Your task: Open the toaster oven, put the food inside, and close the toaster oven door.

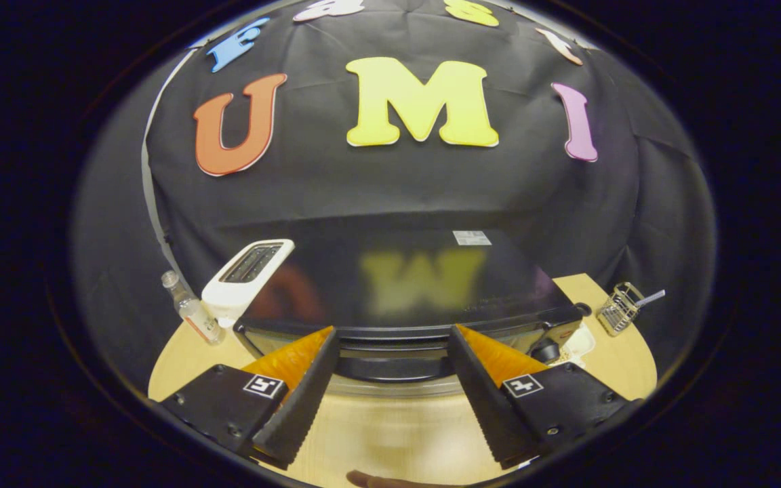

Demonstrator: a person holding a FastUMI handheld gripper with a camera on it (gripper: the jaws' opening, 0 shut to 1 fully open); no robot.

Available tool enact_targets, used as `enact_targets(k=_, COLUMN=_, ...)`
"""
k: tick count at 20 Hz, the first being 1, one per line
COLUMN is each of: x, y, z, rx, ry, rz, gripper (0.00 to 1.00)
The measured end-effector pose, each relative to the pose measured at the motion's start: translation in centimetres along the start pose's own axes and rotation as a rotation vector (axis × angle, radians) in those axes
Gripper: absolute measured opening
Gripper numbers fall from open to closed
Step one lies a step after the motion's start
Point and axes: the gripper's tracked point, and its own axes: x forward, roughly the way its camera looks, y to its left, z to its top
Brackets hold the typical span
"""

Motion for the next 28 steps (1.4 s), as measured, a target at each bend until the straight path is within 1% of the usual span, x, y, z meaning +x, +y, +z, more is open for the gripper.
enact_targets(k=10, x=-4.0, y=-0.1, z=-4.0, rx=-0.005, ry=-0.068, rz=-0.005, gripper=1.0)
enact_targets(k=18, x=-6.6, y=-0.4, z=-9.6, rx=-0.004, ry=-0.116, rz=-0.019, gripper=1.0)
enact_targets(k=28, x=-7.2, y=-1.0, z=-16.1, rx=-0.027, ry=-0.054, rz=-0.021, gripper=1.0)
